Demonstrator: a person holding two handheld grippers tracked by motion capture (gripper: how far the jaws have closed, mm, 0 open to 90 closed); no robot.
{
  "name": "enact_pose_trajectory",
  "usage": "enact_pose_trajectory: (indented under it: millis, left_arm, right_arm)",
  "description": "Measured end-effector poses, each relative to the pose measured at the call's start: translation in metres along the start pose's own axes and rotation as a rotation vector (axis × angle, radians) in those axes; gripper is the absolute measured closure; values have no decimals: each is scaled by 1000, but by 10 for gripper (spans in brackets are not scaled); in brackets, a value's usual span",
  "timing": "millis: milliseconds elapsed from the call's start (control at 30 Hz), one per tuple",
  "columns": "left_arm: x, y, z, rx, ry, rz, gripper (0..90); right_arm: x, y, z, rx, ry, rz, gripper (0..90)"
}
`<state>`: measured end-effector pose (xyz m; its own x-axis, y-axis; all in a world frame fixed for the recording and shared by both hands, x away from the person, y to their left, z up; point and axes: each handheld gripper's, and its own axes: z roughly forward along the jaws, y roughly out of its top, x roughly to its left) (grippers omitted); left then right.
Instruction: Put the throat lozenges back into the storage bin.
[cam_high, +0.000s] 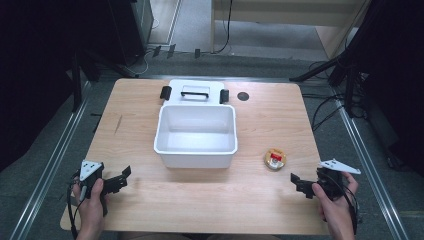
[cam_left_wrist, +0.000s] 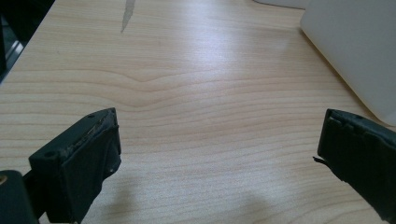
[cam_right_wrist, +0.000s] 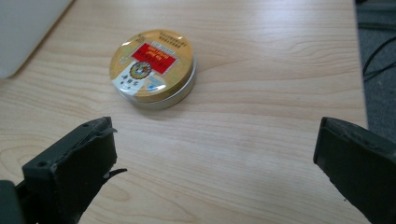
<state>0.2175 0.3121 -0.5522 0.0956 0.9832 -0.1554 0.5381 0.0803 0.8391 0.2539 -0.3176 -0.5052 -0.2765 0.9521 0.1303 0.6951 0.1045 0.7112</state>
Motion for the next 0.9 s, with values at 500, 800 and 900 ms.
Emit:
enact_pose_trajectory:
  millis: [500, 800, 900]
  left_arm:
    - [0, 0, 0, 7, -3, -3, 0]
    - [0, 0, 1, 8, -3, -2, 0]
    - [0, 0, 1, 9, -3, -1, 0]
  right_arm:
    - [45, 50, 41, 467, -62, -145, 0]
    - [48, 68, 61, 609, -87, -151, 0]
    - [49, 72, 65, 620, -98, -156, 0]
